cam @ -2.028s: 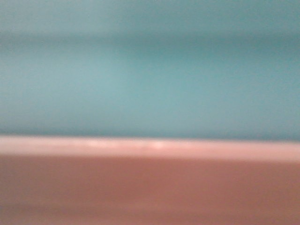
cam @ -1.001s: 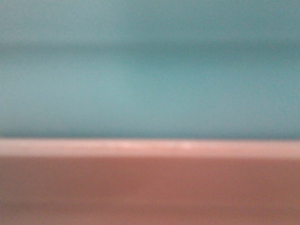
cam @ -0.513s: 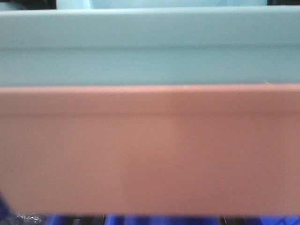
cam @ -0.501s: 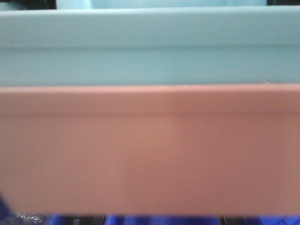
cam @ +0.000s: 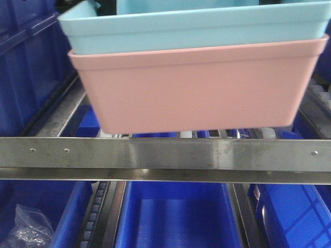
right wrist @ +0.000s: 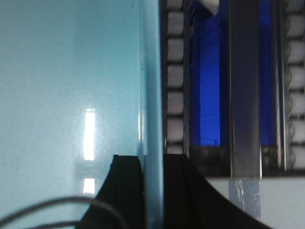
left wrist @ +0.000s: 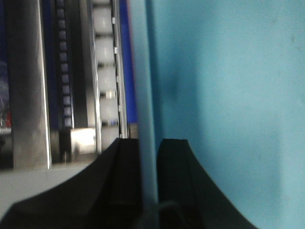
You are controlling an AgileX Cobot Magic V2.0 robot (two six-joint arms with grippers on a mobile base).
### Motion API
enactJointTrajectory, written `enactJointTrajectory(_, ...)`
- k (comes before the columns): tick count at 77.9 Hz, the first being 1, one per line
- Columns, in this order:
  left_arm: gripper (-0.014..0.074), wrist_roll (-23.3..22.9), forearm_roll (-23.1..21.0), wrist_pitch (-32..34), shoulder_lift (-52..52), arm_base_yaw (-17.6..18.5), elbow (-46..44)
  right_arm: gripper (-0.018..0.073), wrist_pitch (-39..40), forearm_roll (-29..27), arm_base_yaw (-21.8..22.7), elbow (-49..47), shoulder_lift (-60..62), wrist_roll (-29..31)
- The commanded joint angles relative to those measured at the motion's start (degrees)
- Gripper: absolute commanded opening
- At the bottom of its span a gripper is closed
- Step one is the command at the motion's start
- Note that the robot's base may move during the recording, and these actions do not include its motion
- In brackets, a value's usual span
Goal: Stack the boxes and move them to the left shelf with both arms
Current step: 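Push the stacked bins with both grippers over the shelf rollers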
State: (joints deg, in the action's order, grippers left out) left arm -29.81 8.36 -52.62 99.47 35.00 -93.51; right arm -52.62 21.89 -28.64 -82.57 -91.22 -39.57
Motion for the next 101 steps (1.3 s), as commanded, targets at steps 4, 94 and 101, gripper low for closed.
enactJointTrajectory(4,0.0006,1.2,-0.3,5.6,2.7,-1.6,-9.1,0.0057,9.1,2.8,1.7,-6.3,-2.2,1.3)
enactJointTrajectory(94,0.0312,2.5,-2.3,11.9,13.8,-6.5,-17.0,0.0372,24.1,2.8,8.1,-7.5,-12.9,1.3)
enactJointTrajectory(101,0.0363,2.5,-2.3,11.9,13.8,-6.5,-17.0,0.0453,24.1,2.8,8.1,-7.5,-12.7,1.3)
